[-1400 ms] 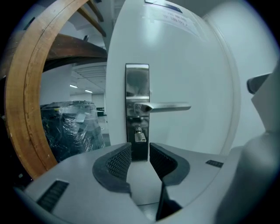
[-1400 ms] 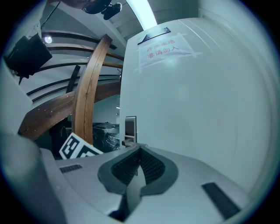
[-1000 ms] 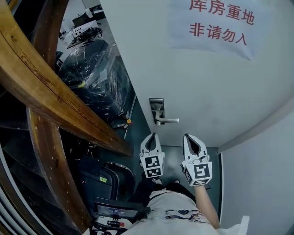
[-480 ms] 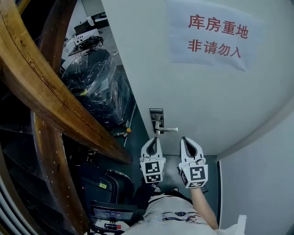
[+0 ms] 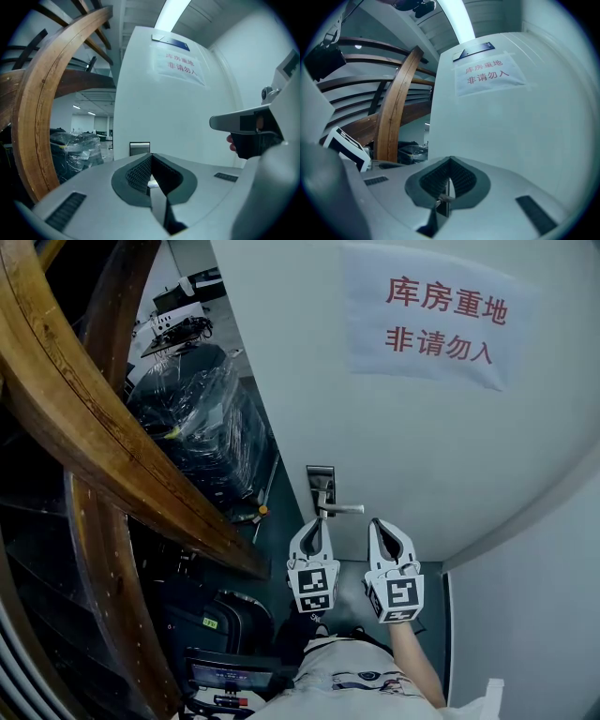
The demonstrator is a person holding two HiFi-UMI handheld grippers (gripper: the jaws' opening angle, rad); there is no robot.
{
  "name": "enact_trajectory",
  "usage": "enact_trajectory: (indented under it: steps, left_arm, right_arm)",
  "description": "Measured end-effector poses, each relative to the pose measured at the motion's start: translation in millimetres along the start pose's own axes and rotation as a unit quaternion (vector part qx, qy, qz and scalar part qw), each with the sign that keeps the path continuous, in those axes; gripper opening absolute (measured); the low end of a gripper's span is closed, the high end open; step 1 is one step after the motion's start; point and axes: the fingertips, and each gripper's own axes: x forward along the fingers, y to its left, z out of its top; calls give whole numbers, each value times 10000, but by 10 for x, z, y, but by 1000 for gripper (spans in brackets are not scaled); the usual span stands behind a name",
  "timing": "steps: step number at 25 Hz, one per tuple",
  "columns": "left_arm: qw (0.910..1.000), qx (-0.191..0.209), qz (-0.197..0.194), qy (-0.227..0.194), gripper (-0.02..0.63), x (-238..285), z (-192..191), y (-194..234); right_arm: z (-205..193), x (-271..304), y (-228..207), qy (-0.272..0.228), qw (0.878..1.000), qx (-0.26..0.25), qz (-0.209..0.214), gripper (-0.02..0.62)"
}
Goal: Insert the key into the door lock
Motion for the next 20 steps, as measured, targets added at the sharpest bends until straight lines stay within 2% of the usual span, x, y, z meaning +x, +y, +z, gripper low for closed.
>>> enact_trajectory:
  steps: [20]
  left_arm:
    - [10000,30,36,20,5,-41,-11,39]
  right_arm:
    - [-46,12,43,29,10000,48,-16,6]
